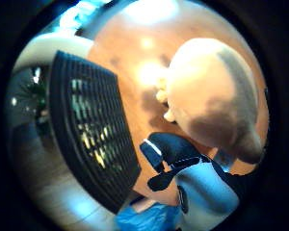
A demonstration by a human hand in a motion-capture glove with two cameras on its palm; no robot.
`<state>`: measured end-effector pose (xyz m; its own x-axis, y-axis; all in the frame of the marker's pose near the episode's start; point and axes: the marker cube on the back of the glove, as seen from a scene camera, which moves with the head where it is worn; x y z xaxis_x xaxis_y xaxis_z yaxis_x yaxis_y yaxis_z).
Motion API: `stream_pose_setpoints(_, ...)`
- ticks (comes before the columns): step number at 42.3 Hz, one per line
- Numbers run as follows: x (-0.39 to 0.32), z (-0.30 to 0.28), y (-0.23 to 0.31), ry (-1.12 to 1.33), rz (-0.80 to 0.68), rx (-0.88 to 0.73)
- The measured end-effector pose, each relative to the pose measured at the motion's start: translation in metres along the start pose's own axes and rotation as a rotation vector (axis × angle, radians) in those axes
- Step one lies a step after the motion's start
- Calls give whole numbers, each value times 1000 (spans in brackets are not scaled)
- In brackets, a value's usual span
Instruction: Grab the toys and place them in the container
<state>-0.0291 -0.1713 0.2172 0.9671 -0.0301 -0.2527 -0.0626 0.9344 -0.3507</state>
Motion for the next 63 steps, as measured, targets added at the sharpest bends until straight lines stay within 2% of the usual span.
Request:
stream_pose_setpoints(3,-1,16,-5,14,26,-39)
stream_pose_setpoints(7,0,34,-15,18,219,-91)
stream_pose_setpoints(13,-11,48,-16,-95,41,-121)
stream_pose_setpoints(16,-11,50,-17,-92,41,-128)
stream_pose_setpoints(20,-4,51,-18,-44,118,-123)
stream_pose_setpoints(26,-11,48,-20,-56,167,-4)
stream_pose_setpoints(33,-25,44,-16,-154,93,129)
stream_pose_setpoints(40,-12,39,-9,-12,128,148)
stream_pose_setpoints(45,-10,17,-4,-121,123,158)
stream_pose_setpoints(52,33,-51,25,-37,223,224)
stream_pose_setpoints(59,34,-136,65,-73,194,287)
stream_pose_setpoints(63,21,-177,90,-121,119,327)
